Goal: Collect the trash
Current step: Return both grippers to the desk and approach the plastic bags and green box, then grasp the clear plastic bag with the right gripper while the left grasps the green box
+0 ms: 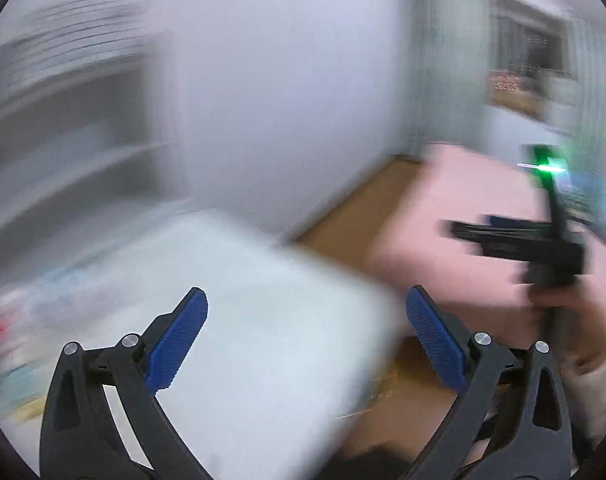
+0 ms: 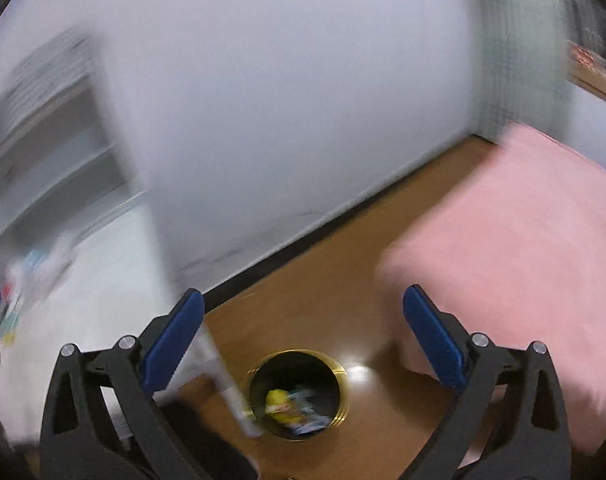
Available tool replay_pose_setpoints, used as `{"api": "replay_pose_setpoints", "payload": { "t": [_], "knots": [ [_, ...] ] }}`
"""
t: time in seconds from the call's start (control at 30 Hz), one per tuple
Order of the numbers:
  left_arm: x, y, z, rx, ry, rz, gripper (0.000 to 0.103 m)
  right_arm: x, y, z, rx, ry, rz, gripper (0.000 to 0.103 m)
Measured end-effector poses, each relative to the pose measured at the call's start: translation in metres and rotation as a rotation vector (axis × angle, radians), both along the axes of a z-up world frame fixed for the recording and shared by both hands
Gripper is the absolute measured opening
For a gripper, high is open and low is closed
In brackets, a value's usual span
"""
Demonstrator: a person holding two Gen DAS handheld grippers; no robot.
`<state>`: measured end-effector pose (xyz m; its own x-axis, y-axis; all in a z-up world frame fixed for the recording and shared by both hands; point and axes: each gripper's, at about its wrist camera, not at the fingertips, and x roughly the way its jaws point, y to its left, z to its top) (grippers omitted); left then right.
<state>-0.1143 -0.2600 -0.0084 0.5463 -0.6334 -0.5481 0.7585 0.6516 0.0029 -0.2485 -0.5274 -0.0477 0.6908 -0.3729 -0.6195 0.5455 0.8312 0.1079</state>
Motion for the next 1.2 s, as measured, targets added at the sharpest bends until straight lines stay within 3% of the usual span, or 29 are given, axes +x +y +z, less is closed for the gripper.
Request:
{"api": "replay_pose_setpoints", "payload": {
  "t": [0.13,0.17,0.23,0.4,0.47,0.6,0.67,0.73,0.9,1.03,1.2],
  "knots": [
    [0.065,0.147,-0.007,0.061,0.022,0.453,0.096,0.099,0.083,0.004,-0.007,0.005,0.298,0.096],
    [0.078,0.188,-0.012,0.060,0.054,0.562,0.096,0.120,0.102,0.005,-0.001,0.005,0.362,0.096],
    [0.098,0.253,-0.025,0.054,0.146,0.690,0.096,0.161,0.145,0.008,0.016,0.012,0.498,0.096],
    [0.134,0.329,-0.040,-0.064,0.284,0.685,0.096,0.236,0.236,0.004,-0.128,0.095,0.751,0.096],
    [0.145,0.324,-0.046,0.015,0.259,0.676,0.096,0.254,0.255,-0.003,-0.146,0.134,0.786,0.096],
    [0.168,0.323,-0.062,0.170,0.213,0.636,0.096,0.287,0.264,-0.017,-0.132,0.167,0.745,0.096],
    [0.182,0.321,-0.071,0.202,0.223,0.608,0.096,0.299,0.265,-0.022,-0.110,0.174,0.742,0.092],
    [0.185,0.322,-0.073,0.226,0.224,0.596,0.096,0.311,0.266,-0.024,-0.084,0.193,0.761,0.080],
    [0.201,0.308,-0.079,0.344,0.182,0.538,0.096,0.338,0.278,-0.034,-0.127,0.249,0.758,0.080],
    [0.215,0.304,-0.078,0.391,0.164,0.501,0.096,0.350,0.274,-0.051,-0.127,0.289,0.747,0.064],
    [0.230,0.282,-0.084,0.501,0.123,0.422,0.096,0.344,0.259,-0.054,-0.056,0.262,0.747,0.045]
  ]
}}
